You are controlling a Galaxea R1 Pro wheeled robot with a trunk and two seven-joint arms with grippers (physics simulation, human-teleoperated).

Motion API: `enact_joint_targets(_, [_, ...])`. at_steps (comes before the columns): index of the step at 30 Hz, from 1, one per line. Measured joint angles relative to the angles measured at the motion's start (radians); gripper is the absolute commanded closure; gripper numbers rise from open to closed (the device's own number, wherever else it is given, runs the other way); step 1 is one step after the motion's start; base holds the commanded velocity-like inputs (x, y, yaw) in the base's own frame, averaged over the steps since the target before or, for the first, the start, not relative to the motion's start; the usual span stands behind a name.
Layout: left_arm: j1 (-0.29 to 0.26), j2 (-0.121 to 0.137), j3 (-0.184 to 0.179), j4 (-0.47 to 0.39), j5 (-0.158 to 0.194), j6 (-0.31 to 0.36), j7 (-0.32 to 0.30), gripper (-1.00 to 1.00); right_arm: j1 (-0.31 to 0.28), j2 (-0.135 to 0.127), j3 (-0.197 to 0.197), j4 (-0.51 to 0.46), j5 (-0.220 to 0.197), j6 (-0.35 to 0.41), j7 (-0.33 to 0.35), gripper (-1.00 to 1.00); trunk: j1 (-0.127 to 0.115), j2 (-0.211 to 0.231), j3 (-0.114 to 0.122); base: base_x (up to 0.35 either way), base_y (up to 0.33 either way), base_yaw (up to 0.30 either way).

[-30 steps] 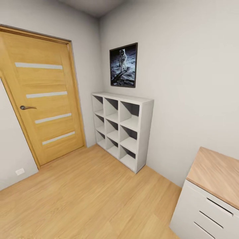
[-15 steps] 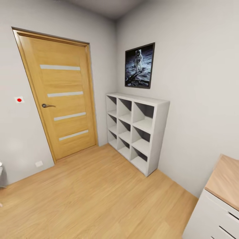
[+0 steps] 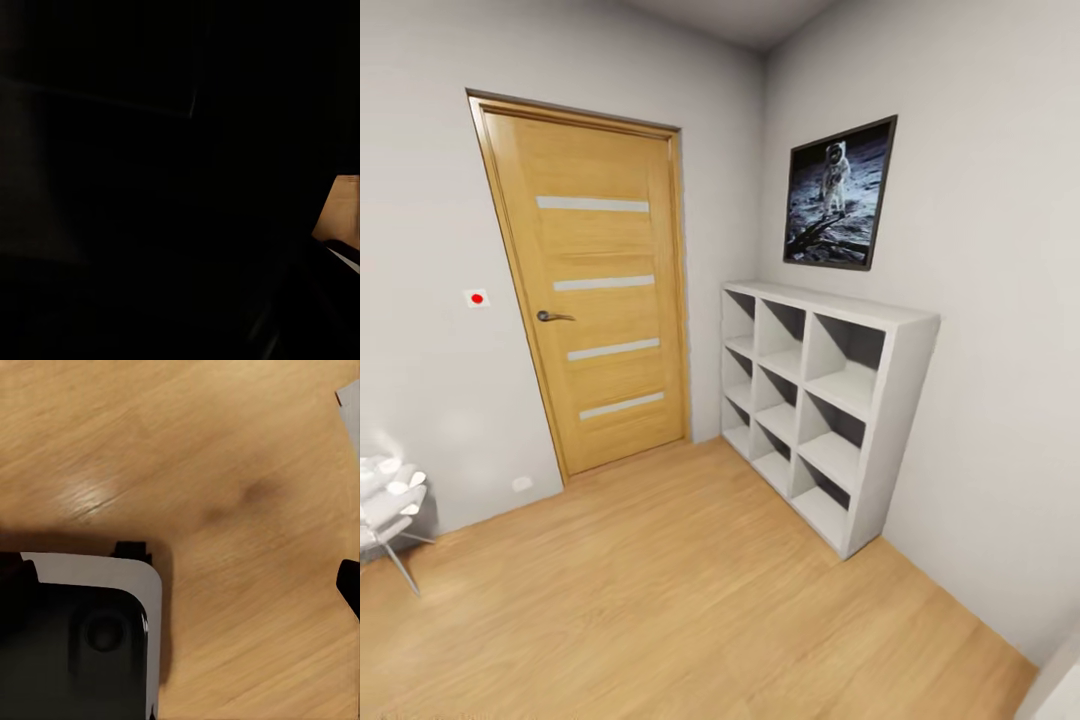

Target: Attach the digital camera to the camera tripod in the bedroom.

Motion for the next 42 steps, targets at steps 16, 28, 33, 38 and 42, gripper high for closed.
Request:
enact_joint_targets(16, [0.000,0.000,0.000,0.000,0.000,0.000,0.000,1.00,0.000,0.000,0.000,0.000,0.001,-0.001,0.000,-1.00,0.000,0.000,0.000,0.005,0.000,0.266])
enact_joint_targets(28, [0.000,0.001,0.002,0.000,0.011,0.003,0.000,1.00,0.000,0.000,0.000,0.000,0.002,-0.001,0.000,-1.00,0.000,0.000,0.000,0.000,0.000,0.266])
enact_joint_targets(33, [0.000,-0.001,0.002,0.000,0.037,0.002,0.000,1.00,0.000,0.000,0.000,0.000,0.000,-0.001,0.000,-1.00,0.000,0.000,0.000,0.000,0.000,0.266])
enact_joint_targets(38, [0.000,-0.001,0.002,0.000,0.058,0.002,0.000,1.00,0.000,-0.001,-0.001,0.000,-0.002,0.002,0.000,-1.00,0.000,0.000,0.000,0.000,0.000,0.266])
enact_joint_targets(42, [0.000,-0.001,0.002,0.000,0.062,0.001,0.000,1.00,0.000,-0.001,-0.001,0.000,-0.003,0.004,0.000,-1.00,0.000,0.000,0.000,0.000,0.000,0.266])
